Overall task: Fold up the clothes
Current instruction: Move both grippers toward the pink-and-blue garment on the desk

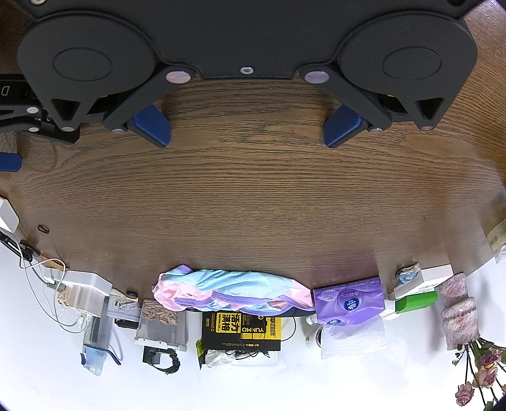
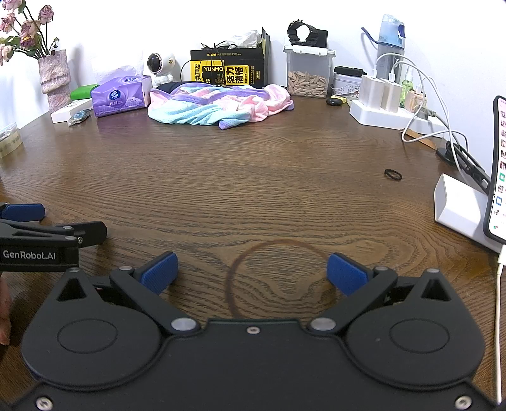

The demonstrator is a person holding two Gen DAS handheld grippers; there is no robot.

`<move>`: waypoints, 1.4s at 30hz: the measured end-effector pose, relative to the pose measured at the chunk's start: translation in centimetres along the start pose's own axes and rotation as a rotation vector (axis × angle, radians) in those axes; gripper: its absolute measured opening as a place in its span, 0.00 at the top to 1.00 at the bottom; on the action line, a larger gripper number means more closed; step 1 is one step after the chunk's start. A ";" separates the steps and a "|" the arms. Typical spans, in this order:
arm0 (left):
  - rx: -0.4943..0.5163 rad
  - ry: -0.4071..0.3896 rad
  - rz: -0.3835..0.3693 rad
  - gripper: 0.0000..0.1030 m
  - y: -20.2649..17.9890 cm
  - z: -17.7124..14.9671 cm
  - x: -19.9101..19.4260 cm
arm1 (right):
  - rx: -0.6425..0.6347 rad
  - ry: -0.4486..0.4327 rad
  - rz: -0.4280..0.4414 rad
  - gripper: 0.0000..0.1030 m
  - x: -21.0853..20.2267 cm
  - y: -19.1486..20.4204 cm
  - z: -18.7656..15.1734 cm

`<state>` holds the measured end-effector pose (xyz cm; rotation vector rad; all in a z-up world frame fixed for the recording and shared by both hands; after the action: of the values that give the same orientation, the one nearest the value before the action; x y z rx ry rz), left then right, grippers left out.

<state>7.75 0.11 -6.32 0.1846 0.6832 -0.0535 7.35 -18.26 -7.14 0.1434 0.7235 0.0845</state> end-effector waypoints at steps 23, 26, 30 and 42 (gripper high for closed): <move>-0.002 0.002 0.001 0.00 0.0 0.2 0.1 | 0.000 0.000 0.000 0.00 0.0 0.0 0.0; -0.001 0.001 0.000 0.00 0.0 0.2 0.1 | 0.000 0.000 0.000 0.00 0.0 0.0 -0.1; 0.000 0.003 -0.004 0.00 0.1 0.2 0.2 | 0.001 -0.001 -0.003 0.00 0.1 0.0 0.0; 0.032 -0.293 -0.003 0.00 1.7 8.9 -2.6 | 0.001 -0.283 0.096 0.00 -3.1 -0.3 7.4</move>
<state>11.51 0.05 2.36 0.2015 0.3905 -0.0919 9.98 -19.69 0.34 0.1866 0.4342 0.1526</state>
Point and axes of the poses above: each gripper's, at about its wrist camera, not at the fingertips, and x roughly the way its jaws point, y to its left, z to its top, the point moved 10 cm from there along x, roughly the way its jaws point, and after that the axes turned 10 degrees about x, right-handed, at the moved point
